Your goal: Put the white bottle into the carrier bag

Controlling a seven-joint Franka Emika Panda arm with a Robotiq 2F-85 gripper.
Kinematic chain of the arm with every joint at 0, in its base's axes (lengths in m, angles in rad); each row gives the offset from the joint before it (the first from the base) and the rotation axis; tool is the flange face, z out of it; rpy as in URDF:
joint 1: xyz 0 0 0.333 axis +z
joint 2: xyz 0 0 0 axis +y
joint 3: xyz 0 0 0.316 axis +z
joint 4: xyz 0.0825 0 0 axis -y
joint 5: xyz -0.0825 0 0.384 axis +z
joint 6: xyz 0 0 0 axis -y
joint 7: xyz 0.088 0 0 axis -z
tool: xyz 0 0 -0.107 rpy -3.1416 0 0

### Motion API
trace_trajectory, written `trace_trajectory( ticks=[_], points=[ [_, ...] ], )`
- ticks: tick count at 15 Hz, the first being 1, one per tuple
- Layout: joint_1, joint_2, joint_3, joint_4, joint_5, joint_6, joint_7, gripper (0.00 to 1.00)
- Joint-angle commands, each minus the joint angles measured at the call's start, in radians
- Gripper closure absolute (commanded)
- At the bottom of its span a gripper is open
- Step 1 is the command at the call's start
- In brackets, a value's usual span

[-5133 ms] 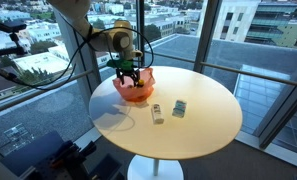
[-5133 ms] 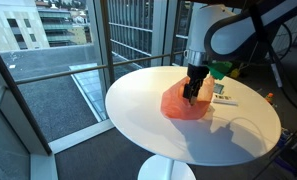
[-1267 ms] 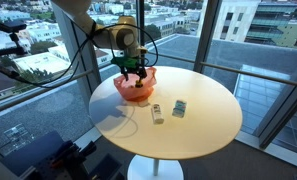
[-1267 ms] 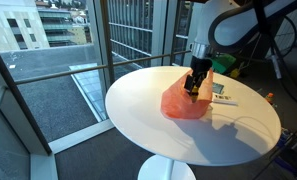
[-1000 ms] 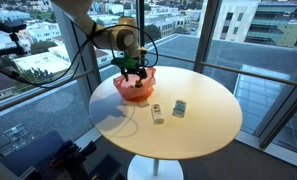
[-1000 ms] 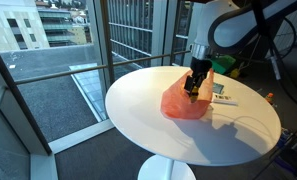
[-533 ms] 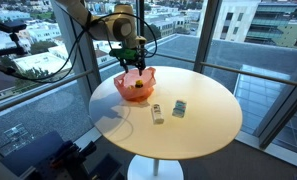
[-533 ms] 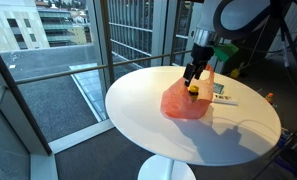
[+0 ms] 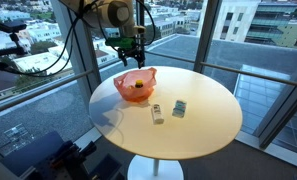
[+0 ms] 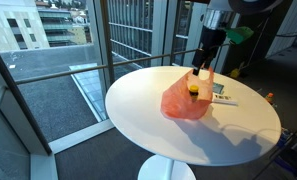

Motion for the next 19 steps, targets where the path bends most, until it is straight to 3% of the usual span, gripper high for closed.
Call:
trace_trajectory(
  ticks=[1, 13, 19],
  points=[
    [-0.009, -0.104, -0.01, -0.072, -0.026, -0.11, 0.075, 0.0],
    [-0.094, -0.43, -0.041, -0.266, 0.018, -0.393, 0.051, 0.0],
    [-0.109, -0.452, -0.039, -0.271, 0.006, -0.415, 0.068, 0.0]
  ],
)
